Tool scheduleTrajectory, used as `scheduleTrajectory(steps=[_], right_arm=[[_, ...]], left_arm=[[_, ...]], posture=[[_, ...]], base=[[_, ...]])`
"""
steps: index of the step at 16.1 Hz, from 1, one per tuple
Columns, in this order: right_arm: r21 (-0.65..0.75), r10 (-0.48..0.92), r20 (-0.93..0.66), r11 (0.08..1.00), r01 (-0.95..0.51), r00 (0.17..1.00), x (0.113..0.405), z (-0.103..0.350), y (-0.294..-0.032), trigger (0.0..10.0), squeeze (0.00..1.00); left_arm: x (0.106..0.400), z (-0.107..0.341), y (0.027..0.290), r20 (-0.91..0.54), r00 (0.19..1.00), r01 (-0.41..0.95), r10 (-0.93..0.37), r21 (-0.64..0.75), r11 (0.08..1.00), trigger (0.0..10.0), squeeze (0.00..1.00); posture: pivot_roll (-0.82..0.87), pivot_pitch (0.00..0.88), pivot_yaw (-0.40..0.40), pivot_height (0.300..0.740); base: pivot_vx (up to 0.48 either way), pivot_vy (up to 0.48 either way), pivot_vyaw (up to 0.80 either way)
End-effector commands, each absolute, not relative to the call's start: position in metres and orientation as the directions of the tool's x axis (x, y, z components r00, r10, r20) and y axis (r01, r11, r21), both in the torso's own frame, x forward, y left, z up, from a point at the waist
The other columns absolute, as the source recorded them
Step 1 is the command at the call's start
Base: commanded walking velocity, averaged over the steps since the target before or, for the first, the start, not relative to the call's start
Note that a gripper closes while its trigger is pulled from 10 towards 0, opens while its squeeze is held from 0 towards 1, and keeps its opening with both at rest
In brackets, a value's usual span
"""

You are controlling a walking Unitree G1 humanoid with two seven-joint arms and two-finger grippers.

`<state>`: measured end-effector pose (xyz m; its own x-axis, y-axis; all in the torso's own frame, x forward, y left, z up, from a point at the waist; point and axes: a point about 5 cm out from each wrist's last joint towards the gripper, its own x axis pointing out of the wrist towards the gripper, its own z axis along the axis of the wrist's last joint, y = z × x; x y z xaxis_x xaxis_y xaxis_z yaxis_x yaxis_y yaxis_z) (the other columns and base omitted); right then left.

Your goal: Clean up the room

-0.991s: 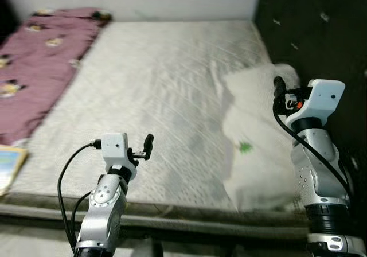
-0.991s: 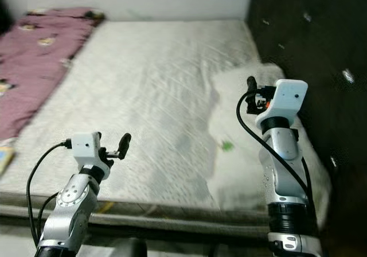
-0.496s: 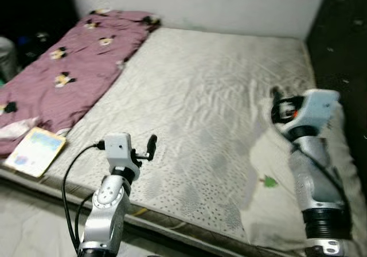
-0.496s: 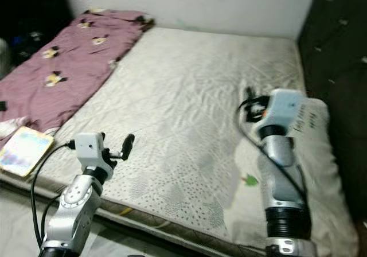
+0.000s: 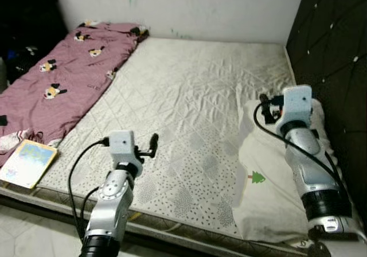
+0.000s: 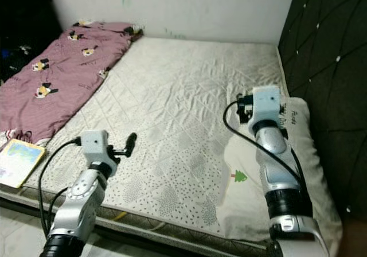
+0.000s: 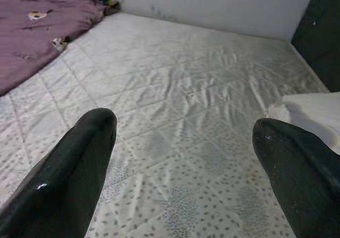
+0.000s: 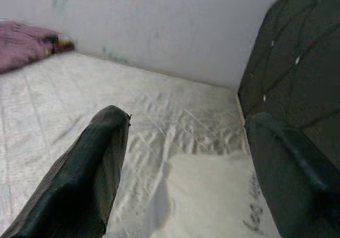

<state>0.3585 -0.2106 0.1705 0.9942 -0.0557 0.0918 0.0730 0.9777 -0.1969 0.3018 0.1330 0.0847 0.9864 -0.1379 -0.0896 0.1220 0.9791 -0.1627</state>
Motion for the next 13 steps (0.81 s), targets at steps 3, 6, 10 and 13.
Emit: scheduleTrajectory(steps=[3,6,10,13], right_arm=[[-0.019,-0.202,0.162,0.978,0.208,0.966,0.357,0.183,-0.211,10.0,0.0],[0.034,-0.268,0.16,0.963,0.266,0.95,0.342,0.171,-0.21,10.0,0.0],[-0.035,-0.187,0.052,0.981,0.189,0.981,0.298,0.131,-0.188,10.0,0.0],[-0.029,-0.183,0.033,0.982,0.184,0.983,0.289,0.132,-0.189,10.0,0.0]], left_arm=[[0.299,0.092,0.134,-0.052,0.994,0.089,-0.099,-0.17,0.981,10.0,0.0],[0.294,0.09,0.136,-0.078,0.995,0.046,-0.064,-0.209,0.977,10.0,0.0],[0.289,0.088,0.142,-0.078,0.994,0.059,-0.076,-0.208,0.976,10.0,0.0],[0.289,0.091,0.139,-0.103,0.99,0.066,-0.098,-0.28,0.958,10.0,0.0]], posture=[[-0.03,0.0,0.059,0.74],[-0.02,0.0,0.049,0.74],[-0.06,0.0,0.057,0.74],[-0.07,0.048,0.047,0.74]], base=[[0.0,0.0,0.0],[0.0,0.0,0.0],[0.0,0.0,-0.2],[0.0,0.0,-0.8]])
